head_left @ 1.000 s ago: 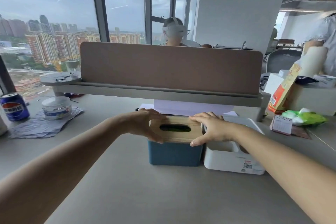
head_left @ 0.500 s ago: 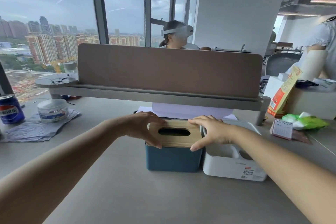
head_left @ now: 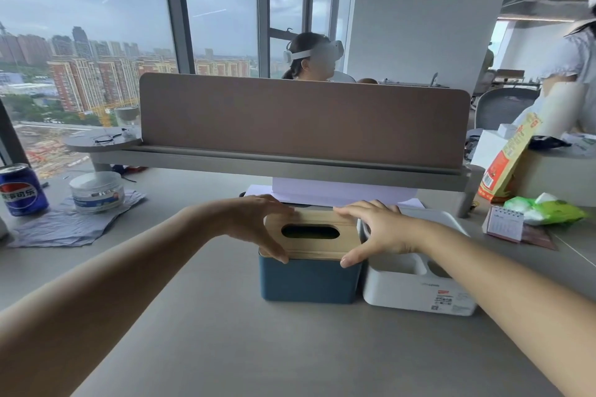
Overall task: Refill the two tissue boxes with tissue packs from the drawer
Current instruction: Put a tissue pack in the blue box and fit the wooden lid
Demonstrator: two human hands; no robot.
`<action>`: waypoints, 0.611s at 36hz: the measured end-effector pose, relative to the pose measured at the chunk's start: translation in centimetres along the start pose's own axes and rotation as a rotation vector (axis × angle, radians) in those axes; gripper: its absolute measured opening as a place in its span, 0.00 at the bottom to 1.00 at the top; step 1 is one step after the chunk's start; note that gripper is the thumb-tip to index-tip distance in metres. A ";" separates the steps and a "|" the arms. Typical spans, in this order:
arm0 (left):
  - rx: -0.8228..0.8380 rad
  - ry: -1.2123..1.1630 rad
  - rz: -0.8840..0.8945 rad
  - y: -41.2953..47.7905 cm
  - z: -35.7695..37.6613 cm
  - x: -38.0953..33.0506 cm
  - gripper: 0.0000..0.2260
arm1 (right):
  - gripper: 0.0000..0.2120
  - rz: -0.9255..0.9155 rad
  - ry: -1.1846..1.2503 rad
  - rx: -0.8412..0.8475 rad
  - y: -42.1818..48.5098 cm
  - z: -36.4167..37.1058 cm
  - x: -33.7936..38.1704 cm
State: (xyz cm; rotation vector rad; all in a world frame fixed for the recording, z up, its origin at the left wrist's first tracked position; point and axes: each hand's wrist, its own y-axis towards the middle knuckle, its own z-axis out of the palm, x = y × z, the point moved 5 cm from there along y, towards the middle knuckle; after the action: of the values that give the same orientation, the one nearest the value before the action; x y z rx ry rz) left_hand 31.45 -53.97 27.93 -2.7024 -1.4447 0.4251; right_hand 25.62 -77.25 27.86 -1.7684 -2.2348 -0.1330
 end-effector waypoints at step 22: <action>0.093 -0.123 0.037 0.6 2.3 1.7 0.51 | 0.48 0.029 -0.119 0.161 0.9 0.9 -1.7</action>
State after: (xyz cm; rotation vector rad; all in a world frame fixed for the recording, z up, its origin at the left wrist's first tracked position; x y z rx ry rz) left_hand 32.21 -53.12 25.26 -2.6761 -1.3675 0.6549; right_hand 26.70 -78.45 26.46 -1.7635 -2.2292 0.1585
